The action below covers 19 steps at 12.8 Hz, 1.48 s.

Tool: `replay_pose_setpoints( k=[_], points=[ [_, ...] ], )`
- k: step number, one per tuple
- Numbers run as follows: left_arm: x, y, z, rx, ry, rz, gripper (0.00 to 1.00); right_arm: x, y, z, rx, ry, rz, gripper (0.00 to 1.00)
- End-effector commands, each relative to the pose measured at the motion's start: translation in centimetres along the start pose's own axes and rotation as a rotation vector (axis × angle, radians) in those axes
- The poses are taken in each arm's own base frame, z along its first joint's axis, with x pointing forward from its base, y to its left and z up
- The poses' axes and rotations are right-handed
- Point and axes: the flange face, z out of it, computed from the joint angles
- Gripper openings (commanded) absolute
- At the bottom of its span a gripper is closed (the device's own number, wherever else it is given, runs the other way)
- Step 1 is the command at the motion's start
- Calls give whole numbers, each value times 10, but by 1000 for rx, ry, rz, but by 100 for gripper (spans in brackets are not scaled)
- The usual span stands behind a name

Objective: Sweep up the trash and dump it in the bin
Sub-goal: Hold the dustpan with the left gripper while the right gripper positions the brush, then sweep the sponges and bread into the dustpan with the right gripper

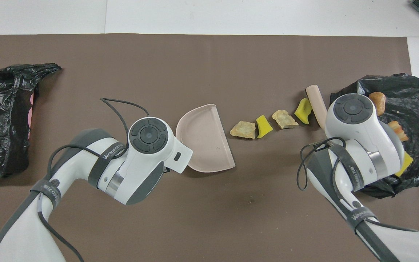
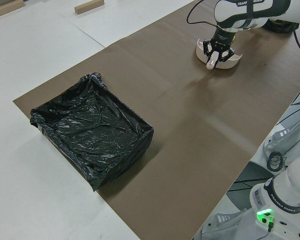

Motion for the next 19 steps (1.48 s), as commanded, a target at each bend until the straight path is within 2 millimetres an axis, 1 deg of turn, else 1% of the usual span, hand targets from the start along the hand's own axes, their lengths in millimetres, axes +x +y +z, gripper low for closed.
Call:
replay_pose_setpoints(
  k=[1,2,3,5,6,7,8,9,11,12,16,19],
  points=[
    [-7,12,-2,9,-19,18,36,3,2,12,8,1,33,0],
    [-9,14,0,5,-23,19,40,1,-8,15,11,-18,51,0],
    [-10,15,1,4,-25,21,39,-5,-20,16,20,-36,48,0],
    [-13,18,3,0,-30,21,34,-13,-52,8,90,-90,32,0],
    [-14,18,4,-1,-31,20,22,-17,-66,3,121,-108,27,0],
    [-12,16,3,7,-22,26,5,-21,-76,-1,149,-126,22,0],
    [-10,12,0,15,-16,29,0,-22,-85,-4,199,-140,34,0],
    [-9,10,-2,19,-16,33,0,-25,-105,-8,234,-150,22,0],
    [-8,12,-4,43,-46,64,0,-30,-133,-17,272,-165,-2,0],
    [-6,18,-4,39,-59,75,0,-32,-140,-19,300,-173,-1,0],
    [-8,19,-3,29,-71,68,0,-46,-192,-43,439,-199,-12,0],
    [-11,18,-2,27,-72,63,0,-59,-219,-57,543,-257,-5,0]
  ],
)
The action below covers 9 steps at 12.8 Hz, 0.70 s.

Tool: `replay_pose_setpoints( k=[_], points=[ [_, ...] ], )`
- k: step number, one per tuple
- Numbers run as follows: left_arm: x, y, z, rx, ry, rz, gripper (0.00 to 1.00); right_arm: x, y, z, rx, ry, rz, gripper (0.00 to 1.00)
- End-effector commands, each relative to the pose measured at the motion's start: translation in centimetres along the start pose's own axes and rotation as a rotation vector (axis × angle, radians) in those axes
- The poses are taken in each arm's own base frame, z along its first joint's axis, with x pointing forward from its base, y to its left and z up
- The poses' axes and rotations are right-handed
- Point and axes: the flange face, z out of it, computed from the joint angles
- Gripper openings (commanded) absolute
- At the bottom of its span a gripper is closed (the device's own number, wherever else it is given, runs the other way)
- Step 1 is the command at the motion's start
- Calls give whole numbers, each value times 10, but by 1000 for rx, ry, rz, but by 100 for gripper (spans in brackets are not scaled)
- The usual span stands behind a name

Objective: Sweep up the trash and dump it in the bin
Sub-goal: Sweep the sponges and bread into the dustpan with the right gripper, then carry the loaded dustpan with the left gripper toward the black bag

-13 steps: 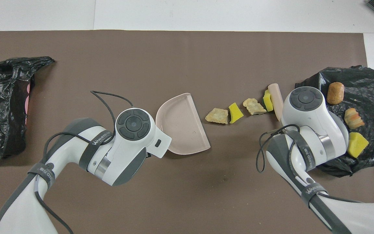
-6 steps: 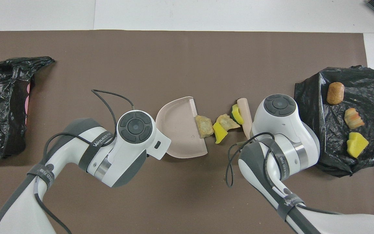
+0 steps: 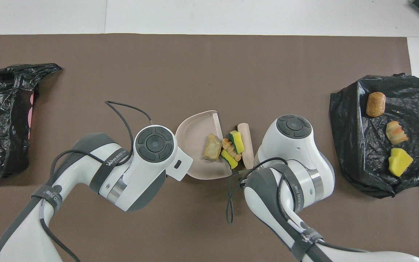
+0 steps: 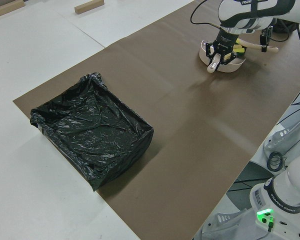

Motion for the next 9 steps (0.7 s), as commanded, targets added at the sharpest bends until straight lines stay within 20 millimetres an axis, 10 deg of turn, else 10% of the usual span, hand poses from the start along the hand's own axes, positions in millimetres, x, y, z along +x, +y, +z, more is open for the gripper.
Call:
replay_pose_setpoints(
  k=[1,9],
  points=[
    [-9,4,-3,10,-16,2,0,-17,-21,-2,145,-72,37,0],
    [-33,-20,5,-36,28,23,0,-53,-38,-82,130,58,123,0]
  ],
)
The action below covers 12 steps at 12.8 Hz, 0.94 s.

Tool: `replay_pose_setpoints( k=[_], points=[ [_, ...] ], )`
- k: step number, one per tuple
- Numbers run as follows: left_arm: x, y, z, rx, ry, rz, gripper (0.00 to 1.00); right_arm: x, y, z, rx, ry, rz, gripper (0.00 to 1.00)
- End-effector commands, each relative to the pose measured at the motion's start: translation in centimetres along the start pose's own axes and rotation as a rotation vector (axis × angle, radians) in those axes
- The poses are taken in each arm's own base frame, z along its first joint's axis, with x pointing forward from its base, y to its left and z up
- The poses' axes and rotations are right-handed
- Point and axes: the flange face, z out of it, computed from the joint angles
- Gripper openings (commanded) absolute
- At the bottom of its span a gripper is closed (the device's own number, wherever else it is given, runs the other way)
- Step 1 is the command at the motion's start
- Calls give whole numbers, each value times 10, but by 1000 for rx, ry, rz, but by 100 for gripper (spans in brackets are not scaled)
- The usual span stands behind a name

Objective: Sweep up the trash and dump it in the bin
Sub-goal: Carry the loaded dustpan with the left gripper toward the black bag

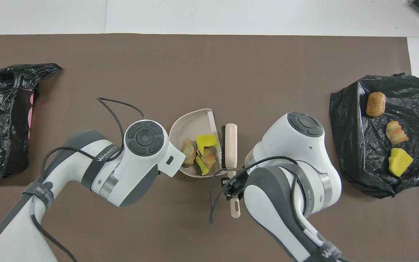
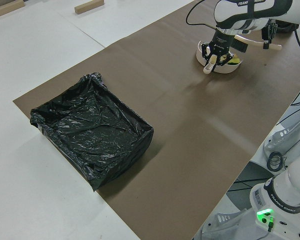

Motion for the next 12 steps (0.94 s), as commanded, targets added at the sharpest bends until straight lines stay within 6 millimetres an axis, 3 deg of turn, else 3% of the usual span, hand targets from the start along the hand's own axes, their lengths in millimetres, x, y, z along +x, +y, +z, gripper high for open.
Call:
replay_pose_setpoints(
  k=[1,3,6,8,9,10,12],
  points=[
    [-18,-8,2,-32,35,16,0,-31,-4,-31,-92,60,14,0],
    [-22,-12,1,-31,42,10,0,-40,-8,-36,-177,89,-17,0],
    [-42,-35,-14,-17,80,27,0,-56,-10,-51,-306,145,-20,0],
    [-72,-56,-29,3,97,48,0,-81,-13,-61,-321,136,20,0],
    [-88,-65,-34,13,101,63,0,-89,-13,-56,-312,110,67,0],
    [-103,-72,-41,27,107,68,0,-103,-28,-45,-266,75,71,0],
    [-146,-95,-48,14,126,42,0,-111,-38,-26,-237,39,71,0]
  ],
)
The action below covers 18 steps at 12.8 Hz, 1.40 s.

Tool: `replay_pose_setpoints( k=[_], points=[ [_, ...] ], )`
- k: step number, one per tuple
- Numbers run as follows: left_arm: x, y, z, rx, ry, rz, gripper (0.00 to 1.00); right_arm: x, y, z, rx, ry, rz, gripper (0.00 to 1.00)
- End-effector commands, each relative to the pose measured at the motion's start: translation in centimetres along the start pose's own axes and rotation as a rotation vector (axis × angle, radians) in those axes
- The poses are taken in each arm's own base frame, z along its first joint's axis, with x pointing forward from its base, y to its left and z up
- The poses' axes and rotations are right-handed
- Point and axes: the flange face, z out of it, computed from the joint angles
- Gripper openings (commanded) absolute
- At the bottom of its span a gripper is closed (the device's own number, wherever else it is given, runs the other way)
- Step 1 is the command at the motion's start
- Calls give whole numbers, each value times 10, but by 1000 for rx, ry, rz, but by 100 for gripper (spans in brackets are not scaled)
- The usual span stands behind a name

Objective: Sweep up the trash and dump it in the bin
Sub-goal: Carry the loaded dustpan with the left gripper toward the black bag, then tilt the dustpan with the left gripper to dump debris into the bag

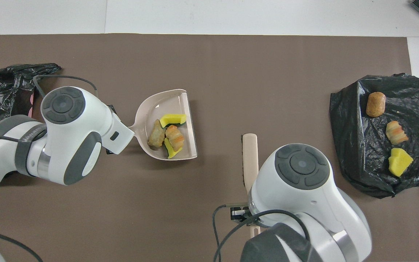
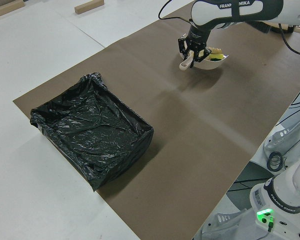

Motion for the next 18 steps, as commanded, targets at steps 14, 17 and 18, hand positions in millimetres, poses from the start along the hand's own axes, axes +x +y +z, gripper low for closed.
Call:
replay_pose_setpoints(
  k=[14,17,18],
  points=[
    [-405,-93,-107,58,77,-199,0,-14,-67,154,-5,-47,57,0],
    [-473,-98,-114,74,-30,-192,0,-11,-65,167,-3,-40,42,0],
    [-495,-99,-108,70,-92,-191,0,-12,-63,173,-10,-44,44,0]
  ],
)
